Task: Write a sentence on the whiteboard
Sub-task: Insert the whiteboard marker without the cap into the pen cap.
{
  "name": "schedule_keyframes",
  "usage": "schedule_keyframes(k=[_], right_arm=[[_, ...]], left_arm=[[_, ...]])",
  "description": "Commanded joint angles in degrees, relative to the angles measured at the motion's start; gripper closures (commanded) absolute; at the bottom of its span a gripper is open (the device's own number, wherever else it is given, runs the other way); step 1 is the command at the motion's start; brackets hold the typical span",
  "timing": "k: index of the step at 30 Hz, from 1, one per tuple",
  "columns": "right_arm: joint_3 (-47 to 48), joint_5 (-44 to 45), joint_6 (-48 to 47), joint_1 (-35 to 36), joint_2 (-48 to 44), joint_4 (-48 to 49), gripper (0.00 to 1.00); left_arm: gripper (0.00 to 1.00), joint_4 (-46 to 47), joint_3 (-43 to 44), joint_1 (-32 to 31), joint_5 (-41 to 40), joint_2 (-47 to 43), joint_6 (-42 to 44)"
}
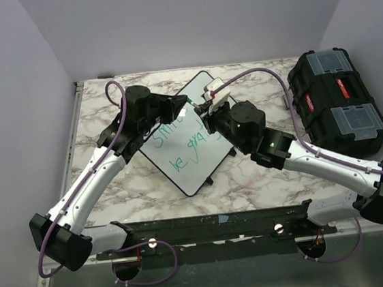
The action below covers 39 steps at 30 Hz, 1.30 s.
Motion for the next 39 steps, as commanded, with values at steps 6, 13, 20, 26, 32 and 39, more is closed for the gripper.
schedule_keyframes(k=[6,13,20,26,32,39], right_arm=[[-2.0,4.7,0.1,0.2,2.4,5.8,0.99],[-4.0,5.7,4.4,0.1,2.7,12.2,0.99],[-4.7,4.4,12.4,-1.5,2.4,16.4,0.99],[-4.4,-3.2,22.0,-6.3,1.5,18.3,0.99],[-4.8,-8.8,24.3,-7.7,0.9,20.8,0.99],[-8.1,-27.0,33.4,-14.4,0.3,28.6,0.99]], left_arm=[[1.0,1.5,2.6,-4.2,-3.5,-2.8,2.5],[1.0,5.4,1.6,-6.6,-3.1,-4.3,3.2],[1.0,8.6,0.3,-8.9,-3.4,-5.7,2.7],[1.0,10.6,-0.1,-10.5,-3.7,-6.4,2.7],[1.0,12.1,-0.4,-11.3,-4.0,-6.3,3.1],[1.0,14.0,-1.0,-12.3,-3.6,-6.4,3.5]])
